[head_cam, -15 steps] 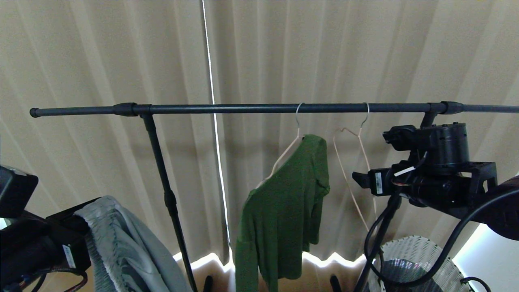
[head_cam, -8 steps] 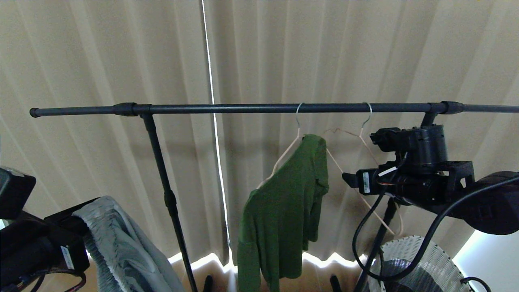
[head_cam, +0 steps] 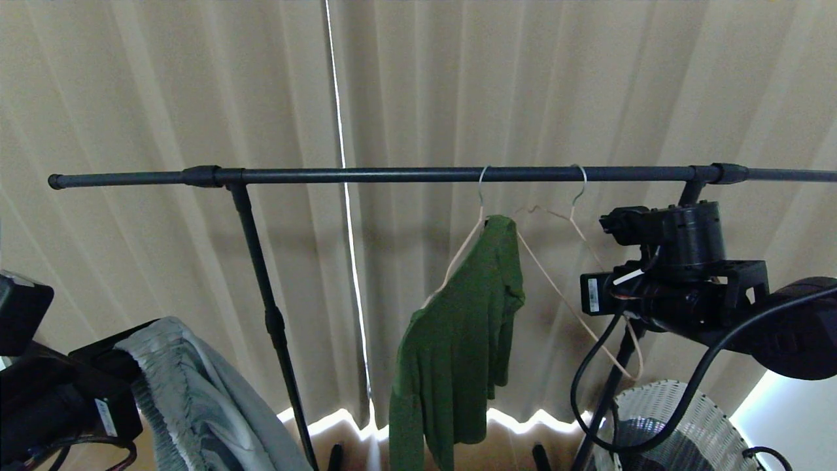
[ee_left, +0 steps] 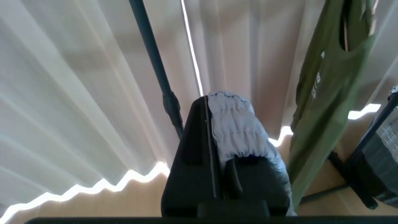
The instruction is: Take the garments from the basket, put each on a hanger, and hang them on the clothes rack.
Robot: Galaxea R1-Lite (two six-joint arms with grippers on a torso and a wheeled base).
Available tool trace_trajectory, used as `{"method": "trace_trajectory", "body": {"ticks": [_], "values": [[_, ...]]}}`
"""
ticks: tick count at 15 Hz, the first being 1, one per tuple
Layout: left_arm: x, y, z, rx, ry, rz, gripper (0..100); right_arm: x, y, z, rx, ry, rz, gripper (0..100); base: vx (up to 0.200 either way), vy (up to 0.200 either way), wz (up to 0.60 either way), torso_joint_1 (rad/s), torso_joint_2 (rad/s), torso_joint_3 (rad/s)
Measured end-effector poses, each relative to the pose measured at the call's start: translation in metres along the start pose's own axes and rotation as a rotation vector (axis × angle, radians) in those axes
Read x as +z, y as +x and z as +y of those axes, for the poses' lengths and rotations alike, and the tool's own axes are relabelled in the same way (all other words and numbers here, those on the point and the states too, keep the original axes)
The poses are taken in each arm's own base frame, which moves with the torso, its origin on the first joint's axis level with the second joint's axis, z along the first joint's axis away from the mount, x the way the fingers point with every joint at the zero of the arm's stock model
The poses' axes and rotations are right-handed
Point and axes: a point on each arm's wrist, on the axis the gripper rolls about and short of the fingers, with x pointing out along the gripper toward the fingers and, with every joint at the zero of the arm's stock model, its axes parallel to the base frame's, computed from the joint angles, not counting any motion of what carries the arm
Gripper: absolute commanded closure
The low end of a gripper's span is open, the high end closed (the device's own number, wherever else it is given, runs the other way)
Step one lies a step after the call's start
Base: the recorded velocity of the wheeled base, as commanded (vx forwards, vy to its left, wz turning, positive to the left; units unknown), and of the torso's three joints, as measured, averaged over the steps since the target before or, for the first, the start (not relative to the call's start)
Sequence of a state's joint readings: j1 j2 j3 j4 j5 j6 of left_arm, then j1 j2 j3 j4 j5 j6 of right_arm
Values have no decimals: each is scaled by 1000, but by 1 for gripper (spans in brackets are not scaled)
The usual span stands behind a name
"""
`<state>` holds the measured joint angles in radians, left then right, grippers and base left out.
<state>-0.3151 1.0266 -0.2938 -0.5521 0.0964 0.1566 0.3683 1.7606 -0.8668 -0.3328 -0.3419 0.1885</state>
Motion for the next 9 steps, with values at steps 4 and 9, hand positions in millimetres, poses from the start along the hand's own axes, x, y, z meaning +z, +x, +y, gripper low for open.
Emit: {"method": "trace_trajectory", "body": {"ticks": [4, 9], "values": [[0, 0, 0, -1, 18, 1, 100, 6, -13, -5, 3, 27, -39, 100, 0, 0, 0, 0, 0, 0], [-2, -1, 0, 0, 29, 6, 100, 7, -42, -19, 2, 50, -88, 100, 0, 0, 0, 0, 0, 0]]}}
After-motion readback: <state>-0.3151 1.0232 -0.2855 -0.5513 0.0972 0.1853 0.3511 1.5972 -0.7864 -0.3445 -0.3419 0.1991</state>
